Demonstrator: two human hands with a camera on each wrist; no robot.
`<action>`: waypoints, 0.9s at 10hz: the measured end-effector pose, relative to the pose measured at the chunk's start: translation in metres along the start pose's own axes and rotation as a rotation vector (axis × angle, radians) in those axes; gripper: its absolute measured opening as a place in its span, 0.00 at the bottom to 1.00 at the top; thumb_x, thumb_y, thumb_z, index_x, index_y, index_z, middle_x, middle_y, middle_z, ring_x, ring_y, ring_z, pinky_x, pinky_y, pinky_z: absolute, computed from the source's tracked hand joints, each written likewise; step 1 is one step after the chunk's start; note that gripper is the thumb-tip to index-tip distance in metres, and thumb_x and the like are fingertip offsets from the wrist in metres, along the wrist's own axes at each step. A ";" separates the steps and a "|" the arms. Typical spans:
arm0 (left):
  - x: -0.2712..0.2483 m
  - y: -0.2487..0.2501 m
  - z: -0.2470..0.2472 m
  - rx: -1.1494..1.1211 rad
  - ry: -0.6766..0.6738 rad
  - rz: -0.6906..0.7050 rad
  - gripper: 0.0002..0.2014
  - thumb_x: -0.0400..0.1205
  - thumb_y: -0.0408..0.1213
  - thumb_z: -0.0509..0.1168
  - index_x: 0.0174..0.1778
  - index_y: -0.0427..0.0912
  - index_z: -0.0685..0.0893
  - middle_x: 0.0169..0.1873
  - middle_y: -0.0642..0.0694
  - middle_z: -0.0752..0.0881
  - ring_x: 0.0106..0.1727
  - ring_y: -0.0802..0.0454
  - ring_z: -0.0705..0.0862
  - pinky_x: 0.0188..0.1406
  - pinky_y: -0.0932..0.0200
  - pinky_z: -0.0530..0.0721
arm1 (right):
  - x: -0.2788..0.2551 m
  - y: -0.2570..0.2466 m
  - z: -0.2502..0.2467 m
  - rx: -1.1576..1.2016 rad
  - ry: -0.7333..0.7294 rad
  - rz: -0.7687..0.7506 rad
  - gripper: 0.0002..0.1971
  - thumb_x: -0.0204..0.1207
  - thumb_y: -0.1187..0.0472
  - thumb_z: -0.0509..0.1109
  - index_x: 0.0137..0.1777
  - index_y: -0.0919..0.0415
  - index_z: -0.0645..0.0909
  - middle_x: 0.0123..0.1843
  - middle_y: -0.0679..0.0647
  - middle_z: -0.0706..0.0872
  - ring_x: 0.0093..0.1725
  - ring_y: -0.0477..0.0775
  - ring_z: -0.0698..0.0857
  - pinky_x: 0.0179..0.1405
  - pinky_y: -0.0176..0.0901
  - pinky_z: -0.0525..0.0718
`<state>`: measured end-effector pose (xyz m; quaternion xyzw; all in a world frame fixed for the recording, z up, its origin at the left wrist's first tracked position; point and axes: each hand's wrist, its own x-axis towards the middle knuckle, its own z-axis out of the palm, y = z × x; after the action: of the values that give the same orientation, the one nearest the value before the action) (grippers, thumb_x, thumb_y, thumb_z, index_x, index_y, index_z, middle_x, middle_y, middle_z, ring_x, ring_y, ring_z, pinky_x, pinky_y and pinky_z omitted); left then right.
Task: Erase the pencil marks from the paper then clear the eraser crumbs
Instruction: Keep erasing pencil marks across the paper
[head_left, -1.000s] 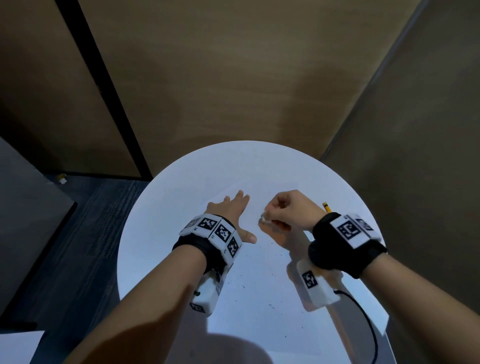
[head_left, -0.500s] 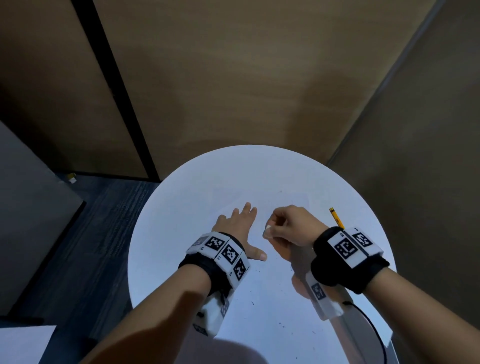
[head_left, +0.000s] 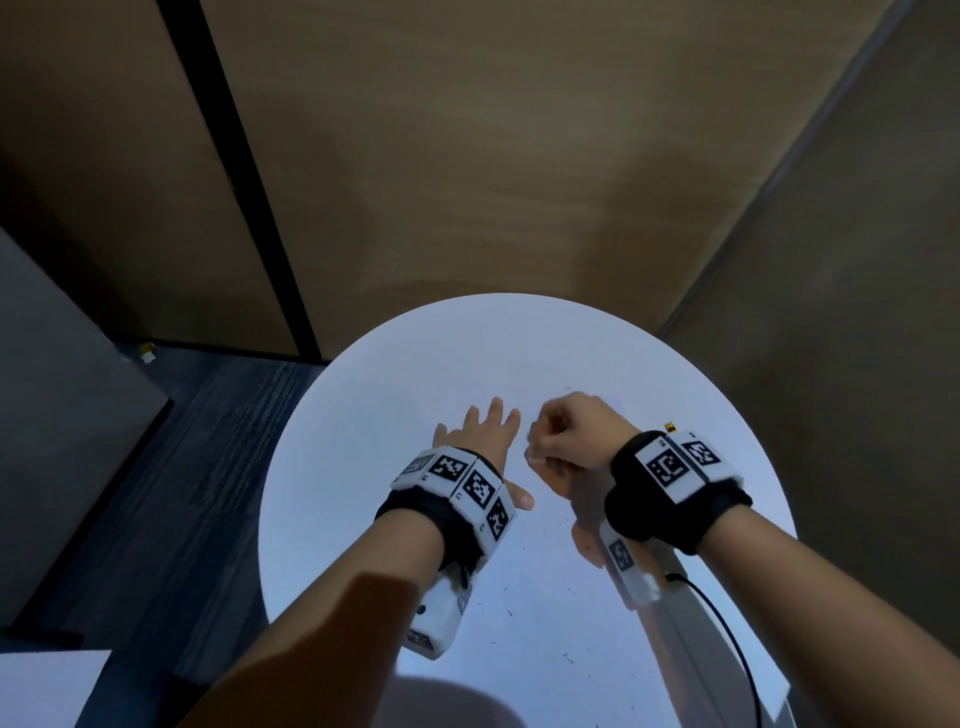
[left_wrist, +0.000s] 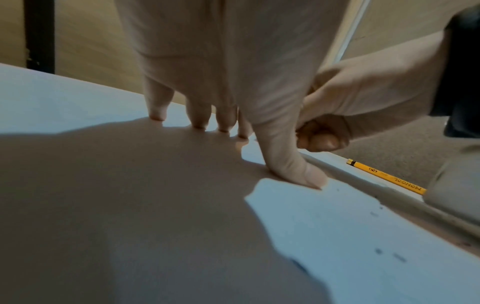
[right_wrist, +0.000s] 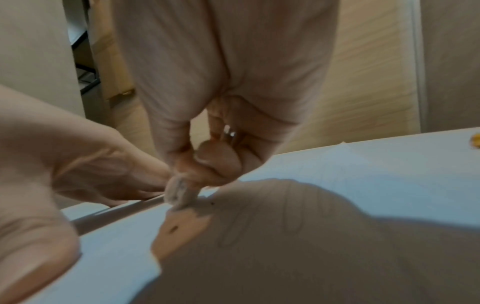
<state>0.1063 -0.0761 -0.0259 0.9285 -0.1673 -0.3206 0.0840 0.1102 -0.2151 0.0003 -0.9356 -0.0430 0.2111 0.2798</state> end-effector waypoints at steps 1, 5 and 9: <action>-0.001 0.000 0.001 -0.006 0.008 0.002 0.52 0.76 0.54 0.71 0.84 0.47 0.39 0.83 0.45 0.37 0.84 0.41 0.41 0.78 0.34 0.49 | 0.006 -0.003 0.005 -0.016 0.098 -0.012 0.03 0.71 0.64 0.72 0.41 0.60 0.79 0.35 0.49 0.82 0.36 0.47 0.80 0.28 0.29 0.73; -0.001 0.000 0.002 -0.001 0.008 0.000 0.52 0.76 0.54 0.71 0.83 0.48 0.39 0.83 0.46 0.37 0.84 0.42 0.41 0.78 0.34 0.48 | -0.001 0.000 -0.001 -0.221 -0.046 -0.086 0.05 0.74 0.60 0.71 0.47 0.58 0.79 0.39 0.45 0.78 0.42 0.46 0.76 0.30 0.22 0.67; 0.001 -0.001 0.001 -0.002 0.002 0.002 0.53 0.76 0.54 0.71 0.84 0.48 0.39 0.83 0.46 0.37 0.84 0.41 0.42 0.78 0.34 0.49 | -0.008 -0.004 0.005 -0.209 -0.151 -0.102 0.13 0.73 0.62 0.71 0.32 0.54 0.71 0.29 0.45 0.76 0.30 0.44 0.77 0.28 0.32 0.69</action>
<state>0.1064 -0.0755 -0.0274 0.9286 -0.1679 -0.3197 0.0852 0.1011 -0.2108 0.0015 -0.9377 -0.1331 0.2607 0.1870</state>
